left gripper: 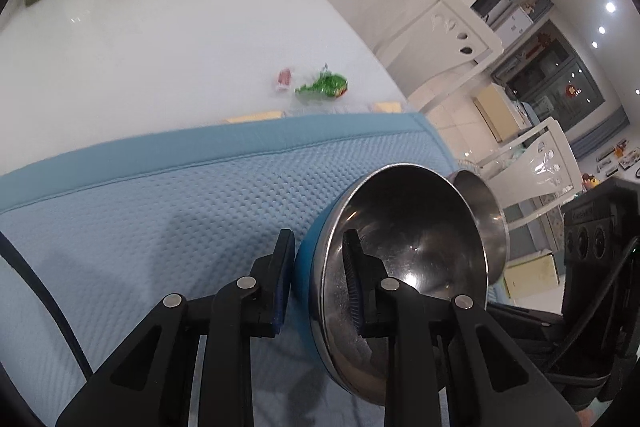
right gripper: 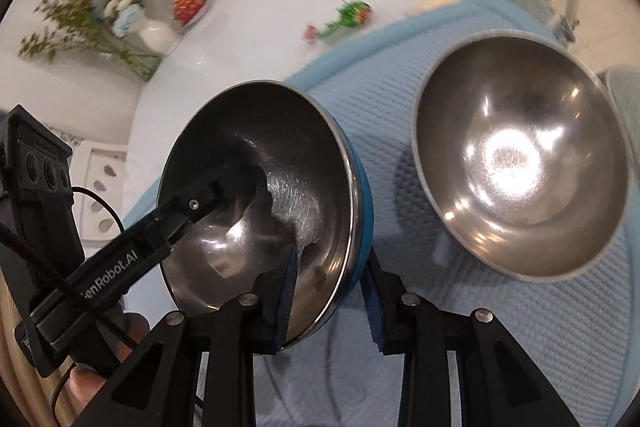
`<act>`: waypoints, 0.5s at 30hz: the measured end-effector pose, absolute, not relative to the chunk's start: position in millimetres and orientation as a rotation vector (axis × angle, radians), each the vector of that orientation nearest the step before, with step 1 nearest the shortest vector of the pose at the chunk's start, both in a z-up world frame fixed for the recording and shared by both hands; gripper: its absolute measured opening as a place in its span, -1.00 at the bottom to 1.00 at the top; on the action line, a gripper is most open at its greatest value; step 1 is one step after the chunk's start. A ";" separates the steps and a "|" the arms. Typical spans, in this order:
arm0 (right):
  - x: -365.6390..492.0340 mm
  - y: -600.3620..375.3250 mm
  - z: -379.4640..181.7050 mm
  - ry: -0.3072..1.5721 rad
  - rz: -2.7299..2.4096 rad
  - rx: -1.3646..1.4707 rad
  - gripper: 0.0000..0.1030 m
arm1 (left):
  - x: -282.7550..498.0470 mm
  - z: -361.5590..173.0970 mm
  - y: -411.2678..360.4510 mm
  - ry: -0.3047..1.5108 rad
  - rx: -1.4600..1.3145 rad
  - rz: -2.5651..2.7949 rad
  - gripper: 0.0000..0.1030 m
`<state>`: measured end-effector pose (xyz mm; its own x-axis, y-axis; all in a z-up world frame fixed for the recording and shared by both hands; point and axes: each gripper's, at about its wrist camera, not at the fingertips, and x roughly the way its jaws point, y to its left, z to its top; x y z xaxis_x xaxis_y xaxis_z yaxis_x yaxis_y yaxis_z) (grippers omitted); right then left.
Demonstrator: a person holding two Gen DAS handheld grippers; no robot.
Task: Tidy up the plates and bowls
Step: 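Grasp the blue steel bowl rim with both grippers and lift it, then lower the blue steel bowl into the pink cartoon bowl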
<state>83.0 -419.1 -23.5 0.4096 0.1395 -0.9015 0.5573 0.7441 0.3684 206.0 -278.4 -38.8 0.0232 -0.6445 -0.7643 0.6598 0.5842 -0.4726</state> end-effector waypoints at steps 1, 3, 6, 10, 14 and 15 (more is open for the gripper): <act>81.1 -414.6 -13.8 1.133 -0.284 0.703 -0.39 | 201.6 -30.0 -272.9 1.158 0.018 -1.004 -0.59; 76.8 -406.7 4.5 1.117 -0.265 0.678 -0.39 | 189.8 -9.7 -260.9 1.118 0.010 -0.996 -0.59; 60.5 -392.6 36.5 1.087 -0.222 0.639 -0.39 | 170.8 18.4 -240.4 1.071 -0.015 -0.988 -0.59; 29.3 -371.4 71.5 1.064 -0.181 0.613 -0.39 | 141.0 43.7 -213.9 1.052 -0.051 -1.000 -0.59; -6.9 -352.9 82.4 1.090 -0.151 0.613 -0.39 | 107.9 52.3 -195.7 1.070 -0.023 -1.000 -0.59; -16.6 -347.7 81.2 1.111 -0.149 0.613 -0.39 | 99.7 53.4 -191.3 1.067 -0.024 -0.996 -0.59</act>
<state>-16.6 -347.7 81.2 0.4527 0.1846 -0.8723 0.4084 0.8267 0.3869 99.7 -191.3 53.4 0.1107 -0.6886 -0.7167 0.6673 0.5859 -0.4598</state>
